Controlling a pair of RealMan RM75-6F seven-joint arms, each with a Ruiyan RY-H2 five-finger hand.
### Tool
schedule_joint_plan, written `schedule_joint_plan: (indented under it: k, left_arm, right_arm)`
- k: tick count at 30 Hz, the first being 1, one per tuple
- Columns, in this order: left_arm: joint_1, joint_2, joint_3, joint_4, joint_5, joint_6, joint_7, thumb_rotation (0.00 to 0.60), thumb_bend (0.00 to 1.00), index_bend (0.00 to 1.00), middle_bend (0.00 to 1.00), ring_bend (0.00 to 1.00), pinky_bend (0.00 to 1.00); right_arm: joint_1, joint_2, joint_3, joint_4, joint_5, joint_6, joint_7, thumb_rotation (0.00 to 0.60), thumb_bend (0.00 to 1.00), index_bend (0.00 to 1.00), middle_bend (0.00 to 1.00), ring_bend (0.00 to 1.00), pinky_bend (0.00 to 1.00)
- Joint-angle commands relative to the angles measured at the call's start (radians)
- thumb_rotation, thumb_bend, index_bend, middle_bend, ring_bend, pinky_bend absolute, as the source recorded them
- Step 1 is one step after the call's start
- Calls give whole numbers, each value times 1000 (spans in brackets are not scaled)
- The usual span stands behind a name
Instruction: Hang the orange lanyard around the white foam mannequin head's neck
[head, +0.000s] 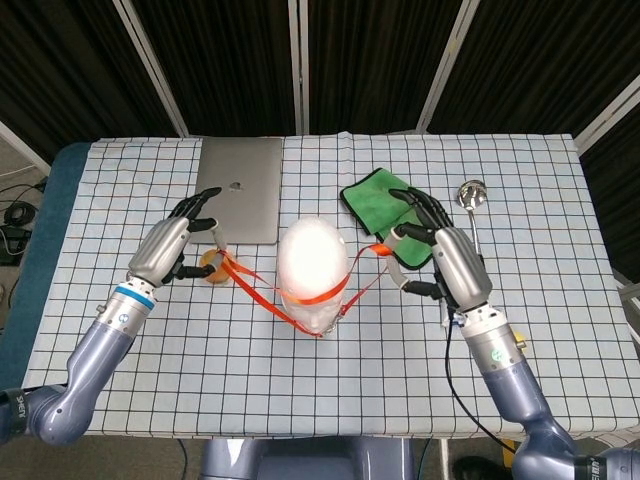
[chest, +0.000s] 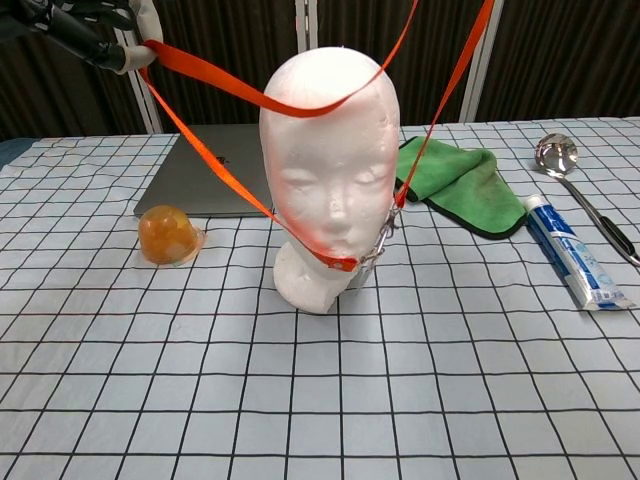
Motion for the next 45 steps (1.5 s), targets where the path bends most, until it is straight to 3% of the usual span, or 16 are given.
schedule_joint_plan:
  k: [1, 7, 22, 32, 34, 36, 37, 38, 41, 45]
  left_arm:
    - [-8, 6, -13, 15, -33, -8, 5, 600, 465, 701, 0, 0, 0]
    - [-8, 4, -22, 41, -75, -30, -23, 600, 466, 699, 0, 0, 0]
    - [-69, -46, -9, 112, -270, -63, 66, 600, 467, 634, 0, 0, 0]
    - [-102, -94, -23, 167, -397, -74, 79, 600, 467, 466, 0, 0, 0]
    - [-104, -102, -24, 175, -405, -72, 80, 600, 467, 354, 0, 0, 0]
    - [-109, -107, -21, 183, -422, -76, 87, 600, 427, 99, 0, 0, 0]
    - [-111, -108, -20, 185, -429, -79, 90, 600, 378, 38, 0, 0, 0]
    - [-113, -108, -19, 187, -437, -86, 92, 600, 282, 0, 0, 0, 0]
    - [-113, -111, -17, 197, -441, -94, 91, 600, 92, 0, 0, 0, 0]
    - [-106, -121, -18, 212, -428, -78, 87, 600, 39, 0, 0, 0, 0]
  right_arm:
    - [13, 17, 42, -6, 59, -27, 48, 600, 495, 696, 115, 0, 0]
    - [32, 6, 70, 22, 133, -39, 39, 600, 494, 691, 116, 0, 0]
    - [200, -60, 79, 167, 491, -129, -236, 600, 494, 685, 117, 0, 0]
    - [277, -130, 100, 264, 618, -115, -313, 600, 494, 682, 122, 0, 0]
    - [288, -144, 105, 286, 636, -109, -322, 600, 490, 677, 122, 0, 0]
    - [299, -159, 105, 311, 660, -110, -335, 600, 451, 595, 118, 0, 0]
    - [303, -163, 105, 318, 667, -112, -339, 600, 415, 526, 108, 0, 0]
    - [306, -168, 101, 328, 674, -116, -346, 600, 336, 393, 84, 0, 0]
    - [309, -176, 90, 347, 682, -127, -358, 600, 134, 103, 11, 0, 0]
    - [305, -172, 78, 358, 667, -134, -370, 600, 66, 1, 0, 0, 0]
